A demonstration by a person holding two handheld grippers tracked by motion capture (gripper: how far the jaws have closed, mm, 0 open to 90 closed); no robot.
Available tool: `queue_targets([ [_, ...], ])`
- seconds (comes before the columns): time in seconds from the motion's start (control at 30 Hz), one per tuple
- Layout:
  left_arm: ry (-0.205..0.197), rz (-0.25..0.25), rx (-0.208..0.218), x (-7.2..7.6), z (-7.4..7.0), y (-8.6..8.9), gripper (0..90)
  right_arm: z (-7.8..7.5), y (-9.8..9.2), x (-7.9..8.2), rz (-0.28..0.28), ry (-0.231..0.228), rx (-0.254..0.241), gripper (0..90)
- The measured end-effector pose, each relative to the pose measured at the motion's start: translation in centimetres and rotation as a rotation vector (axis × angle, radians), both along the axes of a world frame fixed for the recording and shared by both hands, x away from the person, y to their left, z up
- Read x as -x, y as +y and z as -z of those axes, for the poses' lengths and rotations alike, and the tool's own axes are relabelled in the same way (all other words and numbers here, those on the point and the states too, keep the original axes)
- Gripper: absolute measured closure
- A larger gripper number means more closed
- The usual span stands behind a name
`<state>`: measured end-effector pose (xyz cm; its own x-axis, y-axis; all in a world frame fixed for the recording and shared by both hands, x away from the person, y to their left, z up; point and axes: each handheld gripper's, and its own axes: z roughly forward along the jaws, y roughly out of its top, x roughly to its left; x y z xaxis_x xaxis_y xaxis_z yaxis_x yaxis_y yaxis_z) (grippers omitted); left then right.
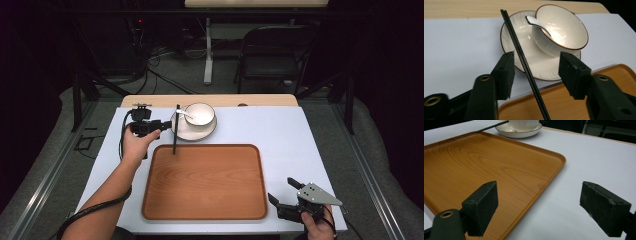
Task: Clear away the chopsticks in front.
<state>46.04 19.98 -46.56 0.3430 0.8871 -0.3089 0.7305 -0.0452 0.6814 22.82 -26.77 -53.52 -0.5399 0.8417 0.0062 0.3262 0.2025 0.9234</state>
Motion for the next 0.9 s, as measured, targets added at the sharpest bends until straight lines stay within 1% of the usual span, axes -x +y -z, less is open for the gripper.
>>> queue_targets([
  [0.03,0.018,-0.009,0.002,-0.2,-0.1,-0.1,51.7,0.0,0.0,0.0,0.000,0.000,-0.001,14.6],
  [0.1,0.038,-0.023,0.000,-0.9,0.0,-0.4,52.1,0.0,0.0,0.0,-0.001,0.001,-0.002,14.6],
  [0.13,0.038,-0.023,0.000,-0.9,0.0,-0.4,52.1,0.0,0.0,0.0,-0.001,0.001,-0.002,14.6],
  [0.27,0.048,-0.032,-0.030,-1.8,0.2,-1.0,52.2,0.0,0.0,-0.1,-0.003,0.004,-0.006,14.6],
  [0.33,0.049,-0.039,-0.034,-2.4,0.2,-1.2,53.2,0.0,0.0,-0.1,-0.004,0.005,-0.007,14.6],
  [0.4,0.049,-0.060,-0.028,-2.9,0.3,-1.2,54.8,0.0,-0.1,-0.1,-0.005,0.004,-0.005,14.6],
  [0.43,0.051,-0.065,-0.035,-3.1,0.4,-1.2,55.5,0.0,-0.1,-0.1,-0.006,0.005,-0.005,14.6],
  [0.5,0.067,-0.076,-0.030,-3.5,0.6,-1.2,57.5,0.0,-0.1,-0.1,-0.008,0.004,-0.007,14.6],
  [0.53,0.086,-0.086,-0.020,-4.0,0.9,-1.3,58.7,0.0,-0.1,-0.1,-0.007,0.006,-0.010,14.6],
  [0.57,0.086,-0.086,-0.020,-4.0,0.9,-1.3,59.2,0.0,-0.1,-0.1,-0.007,0.006,-0.011,14.6],
  [0.6,0.094,-0.089,-0.017,-4.2,1.0,-1.2,59.8,0.0,-0.1,-0.1,-0.007,0.007,-0.011,14.6],
  [0.67,0.104,-0.101,-0.021,-4.5,1.3,-1.2,60.1,0.0,-0.1,-0.1,-0.007,0.007,-0.012,14.6],
  [0.8,0.130,-0.113,-0.051,-5.1,1.7,-1.4,62.1,0.1,-0.1,-0.1,-0.009,0.012,-0.016,14.6],
  [0.9,0.155,-0.124,-0.054,-5.4,2.1,-1.5,65.3,0.0,-0.1,-0.1,-0.010,0.012,-0.017,14.6],
])
